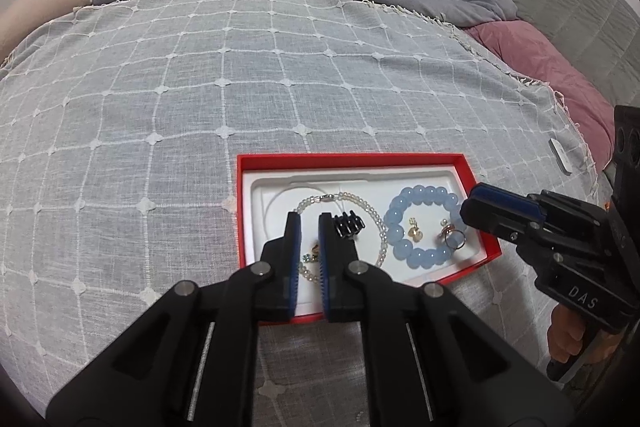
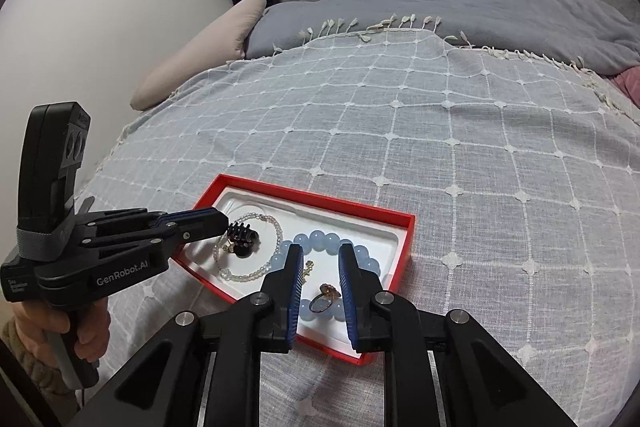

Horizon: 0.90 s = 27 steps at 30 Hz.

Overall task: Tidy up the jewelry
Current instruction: 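Carry both earrings into the red box and open both tools, then move the left tool to the silver beaded hoop while the right moves to the pearl ring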

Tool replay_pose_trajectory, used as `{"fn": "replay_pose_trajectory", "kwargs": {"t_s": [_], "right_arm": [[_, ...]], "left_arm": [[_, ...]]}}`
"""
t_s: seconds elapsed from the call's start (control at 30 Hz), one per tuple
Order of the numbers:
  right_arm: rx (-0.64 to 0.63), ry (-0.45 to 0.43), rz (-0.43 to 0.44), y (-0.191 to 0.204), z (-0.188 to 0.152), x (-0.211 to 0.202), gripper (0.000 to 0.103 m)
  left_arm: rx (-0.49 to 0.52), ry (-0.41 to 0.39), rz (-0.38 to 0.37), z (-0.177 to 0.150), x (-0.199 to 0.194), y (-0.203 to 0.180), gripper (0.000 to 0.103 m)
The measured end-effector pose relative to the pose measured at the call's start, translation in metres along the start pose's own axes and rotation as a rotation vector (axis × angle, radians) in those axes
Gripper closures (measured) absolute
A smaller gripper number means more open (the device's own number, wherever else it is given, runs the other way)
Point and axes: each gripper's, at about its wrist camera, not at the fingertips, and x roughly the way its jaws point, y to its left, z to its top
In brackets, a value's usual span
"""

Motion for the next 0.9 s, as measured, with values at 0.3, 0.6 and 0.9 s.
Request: {"fn": "replay_pose_trajectory", "kwargs": {"t_s": [0.3, 0.6, 0.9], "right_arm": [[0.004, -0.028, -0.002, 0.002, -0.003, -0.021, 0.084], [0.01, -0.038, 0.0, 0.004, -0.014, -0.041, 0.084], [0.001, -0.046, 0.01, 0.016, -0.032, -0.067, 0.084]], "left_arm": [[-0.009, -0.016, -0.002, -0.004, -0.018, 0.003, 0.088], [-0.036, -0.034, -0.015, -0.012, -0.034, 0.01, 0.087], [-0.024, -0.035, -0.011, -0.04, -0.053, 0.002, 0.071]]}}
